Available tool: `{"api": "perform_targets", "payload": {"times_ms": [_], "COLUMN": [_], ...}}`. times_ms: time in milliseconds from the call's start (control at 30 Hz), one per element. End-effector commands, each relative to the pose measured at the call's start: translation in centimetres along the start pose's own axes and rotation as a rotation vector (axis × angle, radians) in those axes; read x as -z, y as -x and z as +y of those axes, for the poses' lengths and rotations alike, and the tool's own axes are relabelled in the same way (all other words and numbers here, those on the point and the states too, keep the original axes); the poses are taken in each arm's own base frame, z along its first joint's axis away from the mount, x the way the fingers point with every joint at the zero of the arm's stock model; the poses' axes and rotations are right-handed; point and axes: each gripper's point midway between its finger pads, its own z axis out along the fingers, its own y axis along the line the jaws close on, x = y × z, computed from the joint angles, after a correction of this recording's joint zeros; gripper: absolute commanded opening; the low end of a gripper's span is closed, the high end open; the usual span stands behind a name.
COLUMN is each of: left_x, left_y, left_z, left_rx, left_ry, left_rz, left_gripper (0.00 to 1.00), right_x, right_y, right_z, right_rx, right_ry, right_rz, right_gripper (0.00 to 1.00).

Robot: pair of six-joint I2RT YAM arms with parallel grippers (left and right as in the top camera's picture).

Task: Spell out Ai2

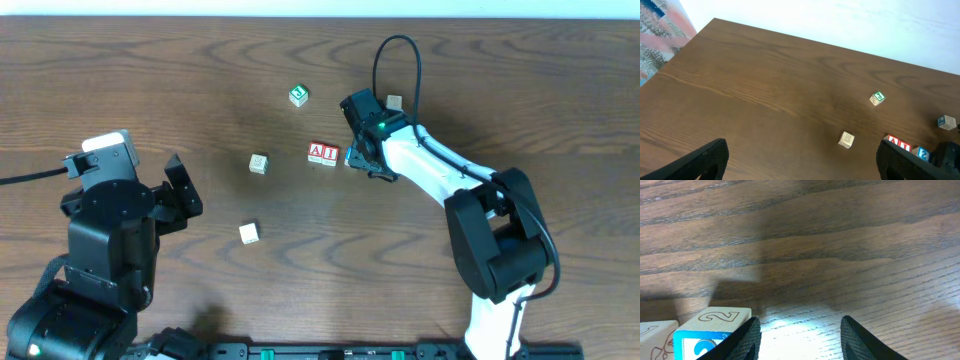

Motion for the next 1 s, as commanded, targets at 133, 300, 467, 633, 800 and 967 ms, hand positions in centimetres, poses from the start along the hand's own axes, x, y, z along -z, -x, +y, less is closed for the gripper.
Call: {"api": "perform_targets", "payload": {"times_ms": [133,300,467,633,800,967], "left_x": [0.1,0.1,0.1,0.1,0.1,0.1], "left_y": [0.3,0.3,0.3,0.3,0.3,0.3], "left_z": [0.3,0.3,0.3,0.3,0.3,0.3], "left_rx": [-0.012,-0.012,-0.012,-0.012,-0.012,-0.012], "left_ry": [0.016,0.016,0.016,0.016,0.016,0.016], "left_rz": [-0.01,-0.01,-0.01,-0.01,-0.01,-0.01], "left_gripper": [0.95,0.95,0.95,0.95,0.95,0.95], "right_x": [-0.4,-0.4,-0.4,-0.4,-0.3,-0.3], "right_y": [-0.2,0.4,0.6,1.1,1.7,1.5], "right_z": [0.4,0.7,0.8,0.6,0.2,0.5], "right_rx": [0.006,0.028,0.042,0.039,0.043,0.042], "right_ry": [0.006,0.012,0.017,0.003,-0.021,-0.004], "right_rz": [-0.005,-0.033,-0.042,-0.067,-0.095,-0.085], "right_gripper": [0.52,0.53,0.52,0.51,0.51,0.51]}}
